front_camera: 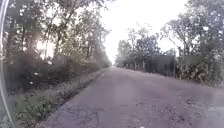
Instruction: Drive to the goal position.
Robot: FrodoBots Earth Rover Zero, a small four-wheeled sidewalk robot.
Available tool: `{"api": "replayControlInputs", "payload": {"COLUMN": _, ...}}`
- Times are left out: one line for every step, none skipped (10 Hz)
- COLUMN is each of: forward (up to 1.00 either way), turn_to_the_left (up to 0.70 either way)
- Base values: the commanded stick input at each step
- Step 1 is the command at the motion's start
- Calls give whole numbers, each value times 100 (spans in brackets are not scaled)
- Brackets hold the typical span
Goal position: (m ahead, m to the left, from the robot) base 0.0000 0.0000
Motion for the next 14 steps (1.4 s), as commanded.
{"api": "replayControlInputs", "payload": {"forward": 10, "turn_to_the_left": 1}}
{"api": "replayControlInputs", "payload": {"forward": 10, "turn_to_the_left": 1}}
{"api": "replayControlInputs", "payload": {"forward": 10, "turn_to_the_left": 1}}
{"api": "replayControlInputs", "payload": {"forward": 10, "turn_to_the_left": 1}}
{"api": "replayControlInputs", "payload": {"forward": 10, "turn_to_the_left": 1}}
{"api": "replayControlInputs", "payload": {"forward": 10, "turn_to_the_left": 1}}
{"api": "replayControlInputs", "payload": {"forward": 10, "turn_to_the_left": 1}}
{"api": "replayControlInputs", "payload": {"forward": 10, "turn_to_the_left": 1}}
{"api": "replayControlInputs", "payload": {"forward": 10, "turn_to_the_left": 1}}
{"api": "replayControlInputs", "payload": {"forward": 10, "turn_to_the_left": 1}}
{"api": "replayControlInputs", "payload": {"forward": 10, "turn_to_the_left": 1}}
{"api": "replayControlInputs", "payload": {"forward": 10, "turn_to_the_left": 1}}
{"api": "replayControlInputs", "payload": {"forward": 10, "turn_to_the_left": 1}}
{"api": "replayControlInputs", "payload": {"forward": 10, "turn_to_the_left": 1}}
